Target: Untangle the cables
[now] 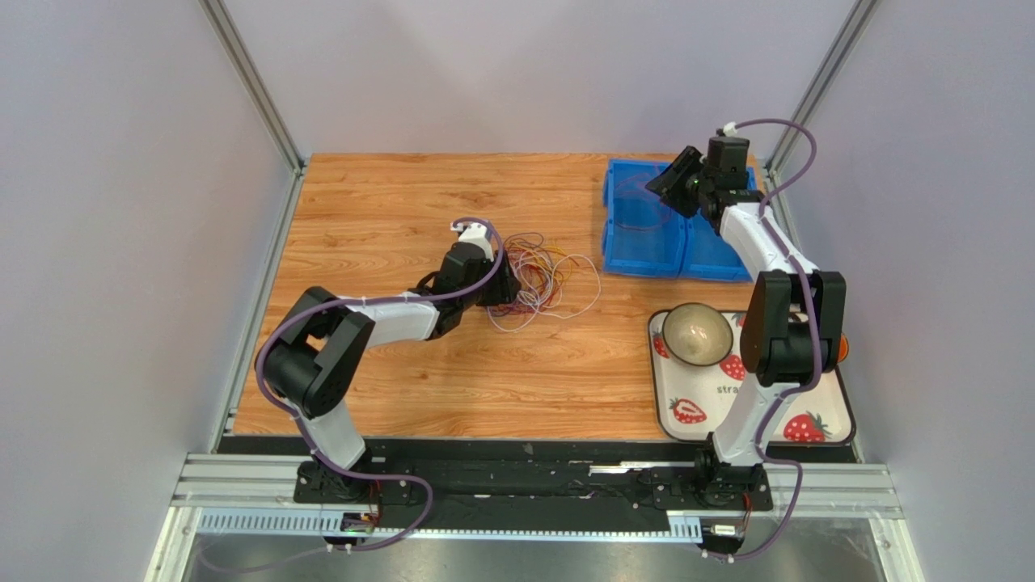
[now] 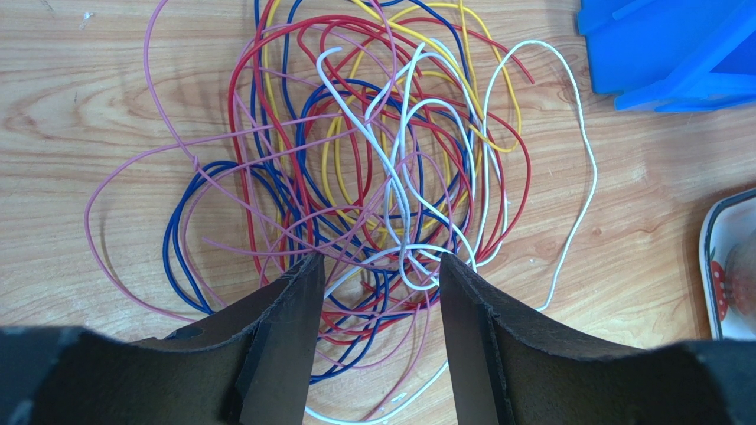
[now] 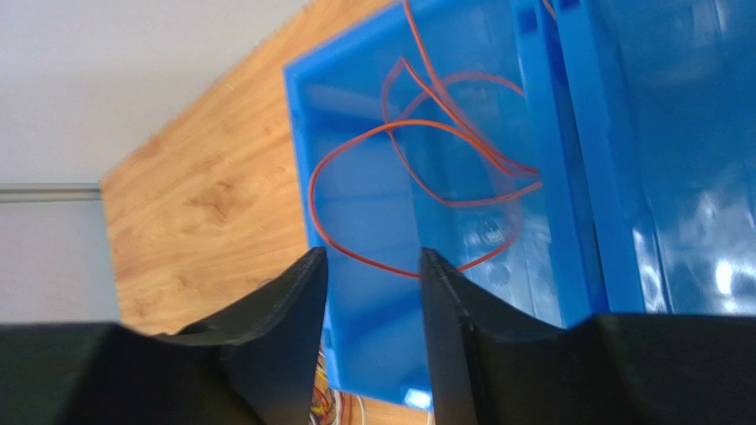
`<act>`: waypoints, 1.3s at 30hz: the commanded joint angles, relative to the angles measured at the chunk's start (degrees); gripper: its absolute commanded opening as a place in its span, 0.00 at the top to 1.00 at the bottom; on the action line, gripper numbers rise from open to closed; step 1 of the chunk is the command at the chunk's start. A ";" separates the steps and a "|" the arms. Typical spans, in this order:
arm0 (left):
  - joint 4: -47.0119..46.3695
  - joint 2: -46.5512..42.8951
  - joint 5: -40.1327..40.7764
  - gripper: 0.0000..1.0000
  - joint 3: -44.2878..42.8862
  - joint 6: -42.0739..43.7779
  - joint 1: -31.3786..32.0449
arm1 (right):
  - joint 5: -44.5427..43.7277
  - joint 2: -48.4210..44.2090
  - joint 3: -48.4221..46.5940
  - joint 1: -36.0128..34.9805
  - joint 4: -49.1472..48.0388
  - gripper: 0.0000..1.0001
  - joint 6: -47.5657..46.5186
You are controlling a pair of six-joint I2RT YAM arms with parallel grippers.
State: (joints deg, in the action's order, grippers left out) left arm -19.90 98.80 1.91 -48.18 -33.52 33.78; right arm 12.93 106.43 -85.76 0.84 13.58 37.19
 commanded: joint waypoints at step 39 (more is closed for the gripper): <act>9.27 10.54 10.75 1.00 -15.36 3.89 4.10 | -16.97 -48.68 36.10 -25.71 19.90 0.51 -7.13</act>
State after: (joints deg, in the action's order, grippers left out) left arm -11.88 109.71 12.43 -61.04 -30.85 37.54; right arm -3.97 60.49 -50.54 -24.58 33.17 30.15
